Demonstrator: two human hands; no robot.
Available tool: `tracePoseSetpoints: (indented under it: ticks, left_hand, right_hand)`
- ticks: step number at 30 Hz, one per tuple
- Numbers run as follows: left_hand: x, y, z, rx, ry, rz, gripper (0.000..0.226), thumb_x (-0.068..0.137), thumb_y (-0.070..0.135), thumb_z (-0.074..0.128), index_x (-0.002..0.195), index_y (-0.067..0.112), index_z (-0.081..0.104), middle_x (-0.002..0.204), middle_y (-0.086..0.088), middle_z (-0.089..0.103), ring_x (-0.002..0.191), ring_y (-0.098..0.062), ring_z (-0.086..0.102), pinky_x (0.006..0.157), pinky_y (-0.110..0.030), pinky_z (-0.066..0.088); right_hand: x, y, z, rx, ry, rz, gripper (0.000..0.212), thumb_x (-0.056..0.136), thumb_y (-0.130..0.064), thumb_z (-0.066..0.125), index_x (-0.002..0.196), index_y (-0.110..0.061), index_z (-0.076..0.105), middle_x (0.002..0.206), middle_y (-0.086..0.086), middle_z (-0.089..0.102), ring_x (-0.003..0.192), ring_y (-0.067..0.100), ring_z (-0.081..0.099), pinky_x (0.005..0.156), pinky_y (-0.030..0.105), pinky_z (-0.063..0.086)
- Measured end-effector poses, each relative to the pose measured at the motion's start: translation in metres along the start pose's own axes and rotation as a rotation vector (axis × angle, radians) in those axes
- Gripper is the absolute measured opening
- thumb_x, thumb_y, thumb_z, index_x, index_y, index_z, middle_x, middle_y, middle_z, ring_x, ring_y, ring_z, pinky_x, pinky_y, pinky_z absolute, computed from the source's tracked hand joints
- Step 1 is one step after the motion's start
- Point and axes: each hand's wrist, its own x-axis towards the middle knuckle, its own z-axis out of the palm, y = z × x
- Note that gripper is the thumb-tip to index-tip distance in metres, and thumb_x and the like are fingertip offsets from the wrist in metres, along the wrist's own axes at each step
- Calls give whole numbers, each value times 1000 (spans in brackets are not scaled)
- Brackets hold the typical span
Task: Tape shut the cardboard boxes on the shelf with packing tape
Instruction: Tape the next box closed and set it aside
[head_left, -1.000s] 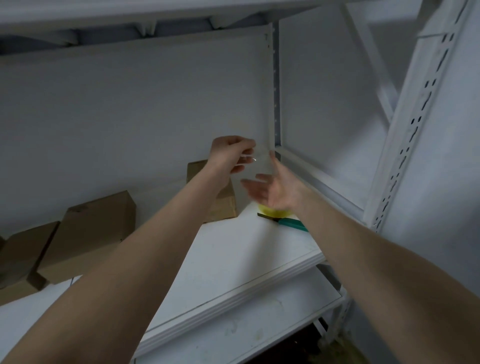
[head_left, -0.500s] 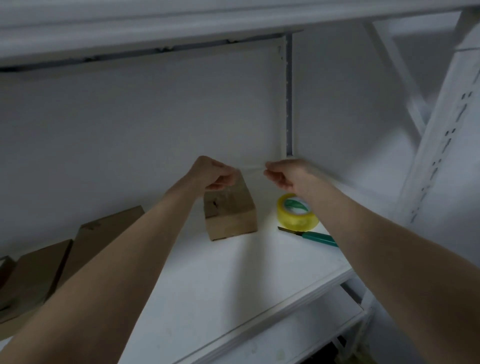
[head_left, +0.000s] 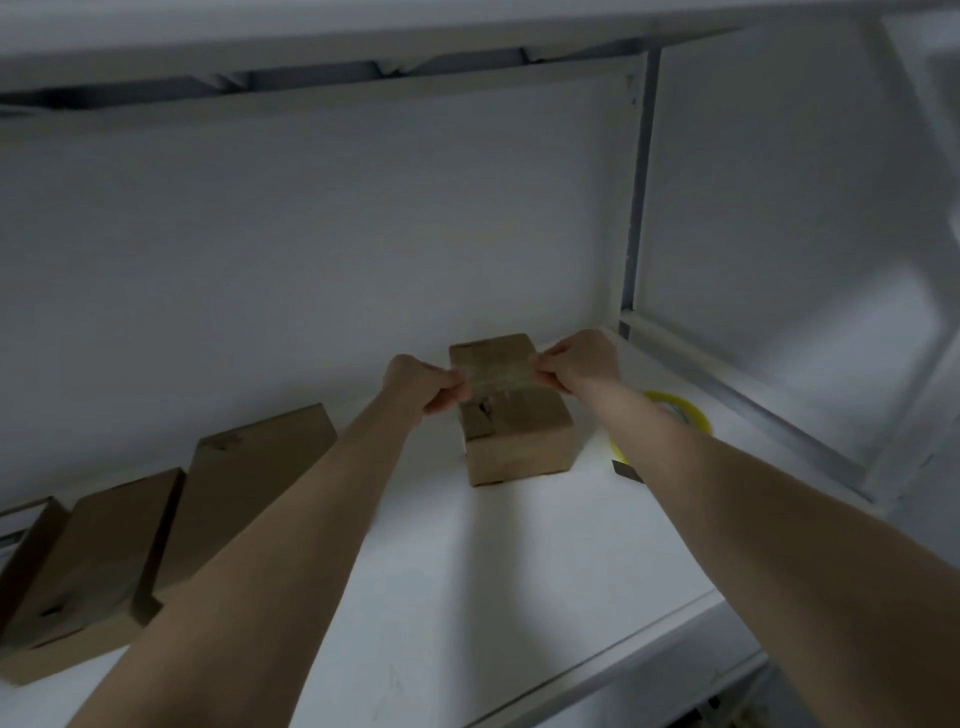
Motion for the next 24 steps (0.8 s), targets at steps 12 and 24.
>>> tracePoseSetpoints:
  ticks: [12,24]
  left_hand:
    - [24,-13,1,-33,-24,15,21,91,18,64,109,7,64,96,-8,67,81,-18,60,61,-25,48]
    - [31,-6,21,-101,101,147,20,95,18,58,106,3,65,92,-10,67,67,-17,65,52,-21,56]
  right_hand:
    - [10,1,6,88,17,24,28,83,-22,77,64,-6,65,76,15,70,72,24,65,82,43,59]
    - [17,-1,-22,298,61,46,22,86,-13,74,68,-7,64,58,2,64,38,1,54,42,14,47]
